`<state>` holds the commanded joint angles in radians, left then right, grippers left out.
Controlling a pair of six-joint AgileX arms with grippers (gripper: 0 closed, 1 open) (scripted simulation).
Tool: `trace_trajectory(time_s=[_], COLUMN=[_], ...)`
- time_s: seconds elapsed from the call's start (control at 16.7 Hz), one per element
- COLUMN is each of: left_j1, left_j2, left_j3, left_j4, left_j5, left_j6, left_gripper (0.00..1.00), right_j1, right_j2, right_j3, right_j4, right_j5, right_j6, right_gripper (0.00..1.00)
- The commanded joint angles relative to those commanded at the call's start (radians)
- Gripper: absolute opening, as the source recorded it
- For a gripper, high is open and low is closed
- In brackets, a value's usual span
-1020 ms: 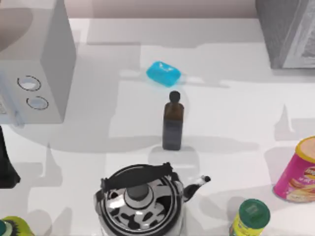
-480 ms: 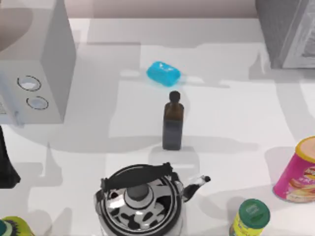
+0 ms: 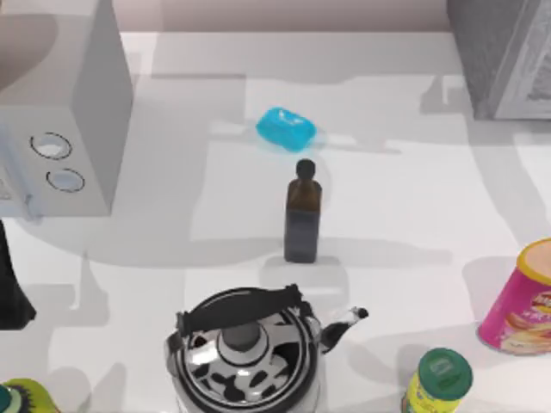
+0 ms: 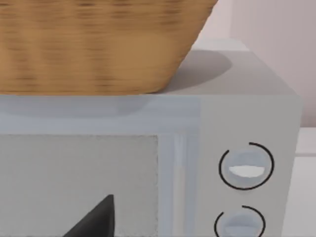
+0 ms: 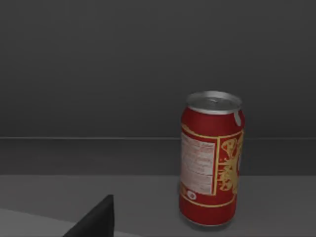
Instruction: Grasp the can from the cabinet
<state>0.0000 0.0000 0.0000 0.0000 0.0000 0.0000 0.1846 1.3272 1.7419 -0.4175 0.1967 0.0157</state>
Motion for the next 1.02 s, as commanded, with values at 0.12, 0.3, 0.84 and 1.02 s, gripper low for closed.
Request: trace_trajectory(time_s=[0.12, 0.3, 0.84, 1.02], left_j1=[0.0, 0.0, 0.0, 0.0], left_j2=[0.0, 0.0, 0.0, 0.0], left_j3=[0.0, 0.0, 0.0, 0.0], left_j4=[0.0, 0.0, 0.0, 0.0], left_j5=[0.0, 0.0, 0.0, 0.0], left_j6=[0.0, 0.0, 0.0, 0.0], left_gripper=[1.0, 1.0, 1.0, 1.0], right_j1=[0.0, -0.004, -0.01, -0.011], right_j2=[0.0, 0.005, 0.073, 0.087], right_j3=[0.0, -0.011, -0.082, -0.065], right_j4=[0.0, 0.019, 0.167, 0.165], right_j5=[0.0, -0.001, 0.0, -0.002], right_j6=[0.0, -0.004, -0.004, -0.004], right_gripper=[1.0, 1.0, 1.0, 1.0])
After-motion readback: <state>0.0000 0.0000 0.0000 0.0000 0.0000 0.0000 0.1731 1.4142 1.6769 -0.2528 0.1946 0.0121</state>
